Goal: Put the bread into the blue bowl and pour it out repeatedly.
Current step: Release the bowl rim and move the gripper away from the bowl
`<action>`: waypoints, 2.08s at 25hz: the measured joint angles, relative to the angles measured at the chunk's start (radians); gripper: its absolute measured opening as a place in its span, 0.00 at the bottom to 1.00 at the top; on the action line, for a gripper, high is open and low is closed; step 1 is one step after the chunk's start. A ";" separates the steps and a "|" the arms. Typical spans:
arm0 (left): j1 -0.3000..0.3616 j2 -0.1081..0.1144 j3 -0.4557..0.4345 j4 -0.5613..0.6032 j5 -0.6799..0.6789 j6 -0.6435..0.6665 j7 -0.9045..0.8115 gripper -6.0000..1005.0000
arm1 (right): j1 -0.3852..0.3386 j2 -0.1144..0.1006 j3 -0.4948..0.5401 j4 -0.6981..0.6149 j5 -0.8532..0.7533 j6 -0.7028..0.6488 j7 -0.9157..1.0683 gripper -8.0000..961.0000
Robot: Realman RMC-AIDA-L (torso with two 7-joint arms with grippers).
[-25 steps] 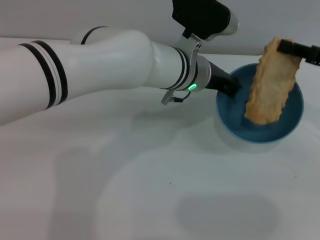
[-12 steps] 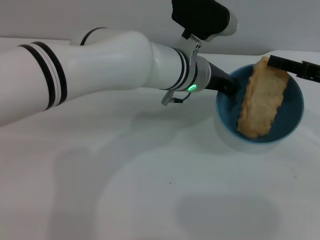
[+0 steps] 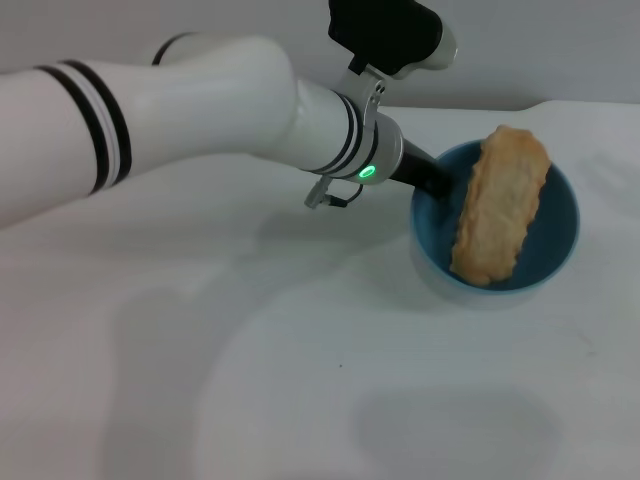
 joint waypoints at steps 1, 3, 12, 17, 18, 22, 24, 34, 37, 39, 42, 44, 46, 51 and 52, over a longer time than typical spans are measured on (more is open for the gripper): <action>-0.010 0.001 -0.015 -0.011 0.002 0.032 0.000 0.00 | -0.010 -0.007 0.009 0.003 0.014 0.001 -0.002 0.48; -0.031 -0.001 -0.023 -0.031 0.003 0.070 0.000 0.00 | -0.022 -0.015 0.039 0.011 0.022 0.001 -0.006 0.49; -0.041 -0.009 0.063 -0.043 -0.005 0.092 -0.070 0.00 | -0.055 -0.002 0.075 0.027 0.017 0.008 -0.055 0.51; -0.016 -0.009 0.086 -0.045 -0.008 0.073 -0.091 0.00 | -0.053 0.005 0.065 0.044 0.012 0.030 -0.061 0.52; -0.012 -0.009 0.086 -0.045 -0.009 0.071 -0.093 0.00 | -0.053 0.005 0.065 0.046 0.010 0.034 -0.062 0.52; -0.001 -0.009 0.086 -0.045 -0.009 0.062 -0.094 0.00 | -0.051 0.008 0.063 0.050 0.009 0.053 -0.062 0.53; -0.002 -0.009 0.087 -0.045 -0.009 0.062 -0.093 0.00 | -0.049 0.010 0.065 0.050 0.009 0.055 -0.062 0.53; 0.000 -0.009 0.087 -0.055 -0.010 0.063 -0.094 0.01 | -0.050 0.013 0.072 0.050 0.009 0.069 -0.087 0.56; 0.003 -0.009 0.084 -0.057 -0.019 0.060 -0.094 0.02 | -0.050 0.014 0.071 0.050 0.009 0.071 -0.088 0.56; 0.004 -0.009 0.085 -0.057 -0.027 0.056 -0.094 0.02 | -0.050 0.014 0.069 0.051 0.009 0.077 -0.089 0.57; 0.008 -0.009 0.083 -0.058 -0.034 0.050 -0.094 0.05 | -0.050 0.014 0.063 0.055 0.009 0.087 -0.091 0.57; 0.012 -0.009 0.076 -0.055 -0.035 0.049 -0.095 0.11 | -0.050 0.014 0.062 0.061 0.009 0.092 -0.104 0.58; 0.015 -0.007 0.062 -0.049 -0.036 0.055 -0.101 0.18 | -0.049 0.014 0.061 0.066 0.009 0.092 -0.121 0.58; 0.035 0.003 0.021 -0.016 -0.032 0.057 -0.102 0.36 | -0.046 0.002 0.060 0.079 -0.011 0.092 -0.127 0.59; 0.042 0.004 0.013 -0.006 -0.028 0.052 -0.100 0.40 | -0.044 -0.002 0.060 0.080 -0.032 0.092 -0.127 0.60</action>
